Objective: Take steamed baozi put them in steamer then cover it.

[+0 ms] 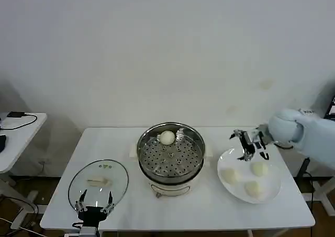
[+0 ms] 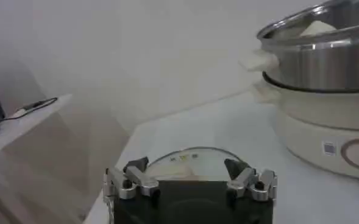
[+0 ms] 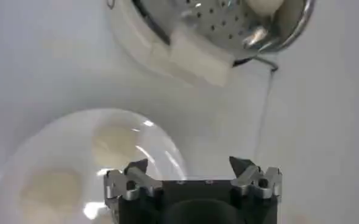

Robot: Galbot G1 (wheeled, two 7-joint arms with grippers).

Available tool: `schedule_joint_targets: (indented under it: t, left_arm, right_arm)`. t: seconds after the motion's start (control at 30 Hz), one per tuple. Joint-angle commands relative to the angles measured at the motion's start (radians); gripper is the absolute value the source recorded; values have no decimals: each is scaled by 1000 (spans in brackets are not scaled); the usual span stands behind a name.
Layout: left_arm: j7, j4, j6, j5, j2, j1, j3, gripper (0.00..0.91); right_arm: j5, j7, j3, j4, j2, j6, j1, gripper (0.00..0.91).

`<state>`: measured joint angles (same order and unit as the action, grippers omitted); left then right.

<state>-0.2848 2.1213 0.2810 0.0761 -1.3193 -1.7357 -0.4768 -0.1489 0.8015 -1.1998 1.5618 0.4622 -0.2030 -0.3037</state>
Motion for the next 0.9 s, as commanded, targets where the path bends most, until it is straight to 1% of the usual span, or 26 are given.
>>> schedule_joint_targets:
  t: [0.03,0.17,0.27,0.37,0.67,0.7,0.73,0.8,0.9]
  left_arm:
    - [0,-14,-2,15,-6,-1,9,907]
    - [1,-12,0,20,-11,1,14,907]
    - [1,-12,0,22,-14,3,14,907]
    - [2,-13,2,23,-17,3,9,907]
    - [3,-18,2,21,-18,-1,-5,907]
    - [2,-17,2,21,-18,-2,-5,907]
    - [2,-17,2,21,-18,-3,-5,907]
    - [2,-16,1,21,-17,-3,-5,907]
    - [1,-14,1,19,-17,-3,-7,907]
  right_arm:
    - [18,53,192,-28,-46,-53,265,907]
    - [45,97,210,-100,-1,-32,282,907]
    - [49,108,221,-142,41,-28,293,907]
    - [71,125,222,-184,87,-12,302,907]
    - [80,123,211,-245,172,-14,299,907]
    - [77,122,212,-250,179,-14,298,897]
    - [75,121,213,-256,188,-16,299,856]
    - [69,120,213,-259,195,-18,302,806]
    - [70,118,212,-259,201,-20,309,776]
